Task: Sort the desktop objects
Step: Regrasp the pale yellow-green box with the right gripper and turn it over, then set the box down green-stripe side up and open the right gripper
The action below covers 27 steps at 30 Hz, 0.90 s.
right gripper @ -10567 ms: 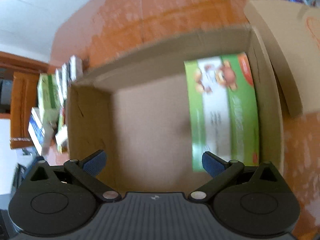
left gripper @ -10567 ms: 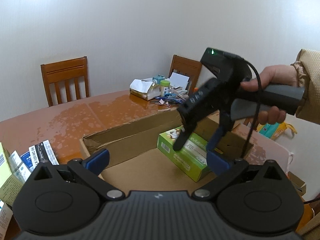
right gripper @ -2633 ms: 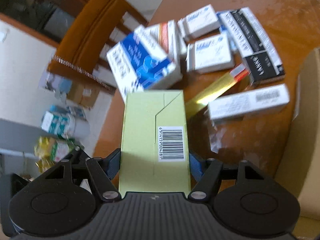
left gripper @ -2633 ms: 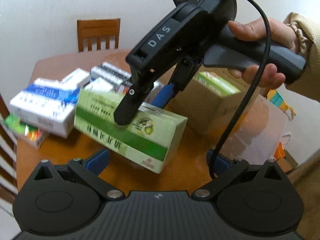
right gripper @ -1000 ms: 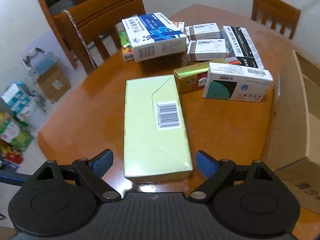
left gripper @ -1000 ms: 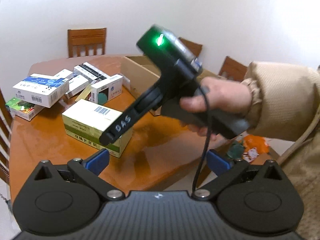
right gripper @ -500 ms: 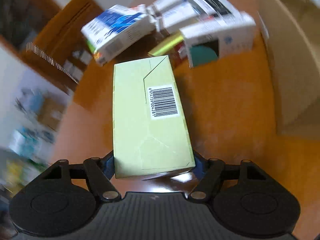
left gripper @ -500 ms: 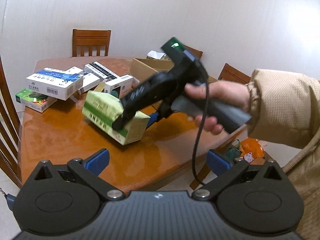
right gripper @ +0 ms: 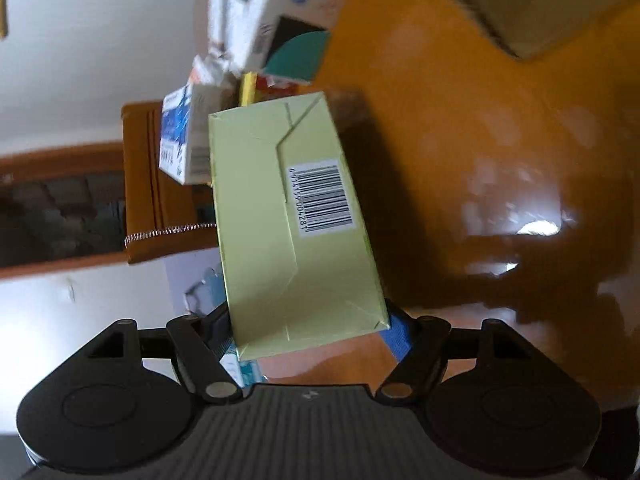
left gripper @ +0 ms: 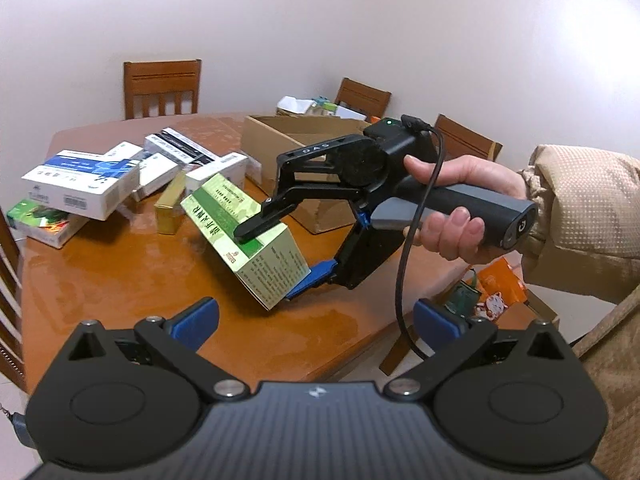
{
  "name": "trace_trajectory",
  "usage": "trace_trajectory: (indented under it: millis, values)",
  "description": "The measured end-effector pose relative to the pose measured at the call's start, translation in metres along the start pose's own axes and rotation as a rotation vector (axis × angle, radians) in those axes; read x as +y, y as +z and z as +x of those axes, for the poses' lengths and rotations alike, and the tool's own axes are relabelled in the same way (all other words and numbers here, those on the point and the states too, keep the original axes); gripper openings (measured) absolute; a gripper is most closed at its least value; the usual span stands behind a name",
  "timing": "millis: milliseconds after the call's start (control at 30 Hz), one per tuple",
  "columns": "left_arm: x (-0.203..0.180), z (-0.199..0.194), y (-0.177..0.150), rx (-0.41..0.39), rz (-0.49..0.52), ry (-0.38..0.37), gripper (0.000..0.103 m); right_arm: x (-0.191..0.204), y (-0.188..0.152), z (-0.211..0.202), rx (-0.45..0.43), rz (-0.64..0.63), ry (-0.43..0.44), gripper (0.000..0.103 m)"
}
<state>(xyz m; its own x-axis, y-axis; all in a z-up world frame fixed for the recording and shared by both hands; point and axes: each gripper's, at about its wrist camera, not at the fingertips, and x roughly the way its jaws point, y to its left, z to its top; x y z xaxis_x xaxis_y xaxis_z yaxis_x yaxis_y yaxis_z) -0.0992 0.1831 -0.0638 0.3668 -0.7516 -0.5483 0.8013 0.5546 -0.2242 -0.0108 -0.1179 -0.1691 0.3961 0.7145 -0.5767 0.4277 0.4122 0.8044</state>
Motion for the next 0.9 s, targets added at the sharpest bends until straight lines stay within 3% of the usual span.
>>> trace_trajectory:
  millis: [133,433,633,900]
  values:
    - [-0.003,0.011,0.003,0.015,0.010,-0.023,0.103,-0.005,-0.001,-0.015,-0.028,0.002,-0.022,0.078]
    - [0.001,0.054,0.015,0.045,0.051,-0.031,0.103,-0.034,-0.005,-0.022,-0.013,0.129,0.074,0.079]
    - [0.013,0.104,0.017,0.100,0.032,-0.050,0.103,-0.034,-0.002,-0.020,0.005,0.122,0.074,0.079]
    - [0.010,0.114,0.021,0.066,0.035,-0.125,0.103,-0.032,0.002,-0.020,0.027,0.088,0.015,0.089]
